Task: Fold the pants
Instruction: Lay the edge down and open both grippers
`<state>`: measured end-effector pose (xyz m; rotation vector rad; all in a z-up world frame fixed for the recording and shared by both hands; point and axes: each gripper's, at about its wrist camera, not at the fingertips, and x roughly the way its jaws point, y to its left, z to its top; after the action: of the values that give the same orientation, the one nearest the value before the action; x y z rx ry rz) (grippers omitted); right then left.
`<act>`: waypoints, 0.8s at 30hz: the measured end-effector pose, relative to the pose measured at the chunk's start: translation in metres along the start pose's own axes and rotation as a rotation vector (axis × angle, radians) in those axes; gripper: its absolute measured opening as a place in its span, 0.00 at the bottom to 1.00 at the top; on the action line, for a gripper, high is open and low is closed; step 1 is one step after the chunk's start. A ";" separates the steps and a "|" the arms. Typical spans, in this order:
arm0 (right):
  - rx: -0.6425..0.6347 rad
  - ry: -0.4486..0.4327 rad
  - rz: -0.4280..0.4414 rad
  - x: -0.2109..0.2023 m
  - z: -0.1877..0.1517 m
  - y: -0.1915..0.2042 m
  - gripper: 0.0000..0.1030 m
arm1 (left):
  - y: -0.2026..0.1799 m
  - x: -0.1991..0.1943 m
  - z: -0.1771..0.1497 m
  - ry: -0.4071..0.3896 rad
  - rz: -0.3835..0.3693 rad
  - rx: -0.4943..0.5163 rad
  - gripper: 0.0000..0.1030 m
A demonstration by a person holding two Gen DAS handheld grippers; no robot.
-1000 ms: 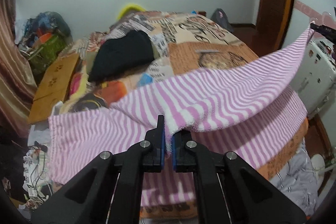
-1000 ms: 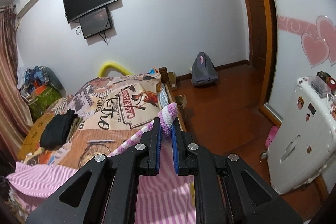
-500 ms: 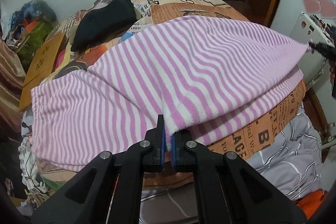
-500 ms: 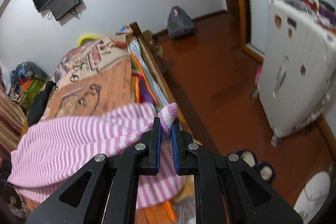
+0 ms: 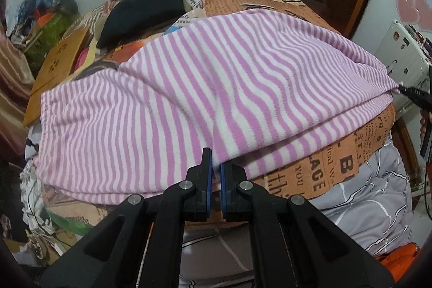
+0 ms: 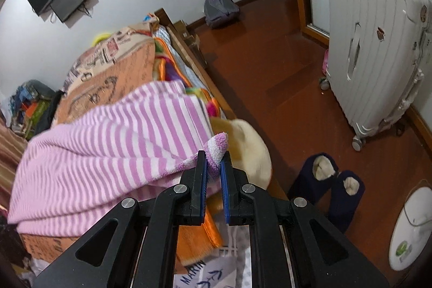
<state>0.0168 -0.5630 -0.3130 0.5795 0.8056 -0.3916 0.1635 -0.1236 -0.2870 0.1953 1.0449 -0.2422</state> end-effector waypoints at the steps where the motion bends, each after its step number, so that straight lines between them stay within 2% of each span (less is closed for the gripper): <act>1: -0.003 0.009 -0.005 0.003 -0.002 0.001 0.08 | 0.001 0.000 -0.001 0.001 -0.001 -0.006 0.04; 7: -0.005 0.030 -0.034 0.004 -0.003 0.000 0.13 | 0.010 -0.014 -0.002 -0.017 0.002 -0.028 0.05; 11: 0.008 0.021 -0.062 -0.007 0.000 -0.006 0.22 | 0.019 -0.029 0.003 -0.037 0.006 -0.045 0.10; 17: 0.030 -0.027 -0.090 -0.029 0.012 -0.015 0.22 | 0.025 -0.050 0.028 -0.090 0.032 -0.040 0.11; 21: 0.018 -0.060 -0.096 -0.037 0.025 -0.011 0.22 | 0.028 -0.066 0.050 -0.143 0.022 -0.042 0.12; 24: -0.012 -0.080 -0.100 -0.034 0.038 -0.001 0.23 | 0.025 -0.067 0.066 -0.164 0.030 -0.030 0.22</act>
<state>0.0159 -0.5839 -0.2659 0.5103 0.7614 -0.4979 0.1933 -0.1107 -0.1951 0.1614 0.8814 -0.2120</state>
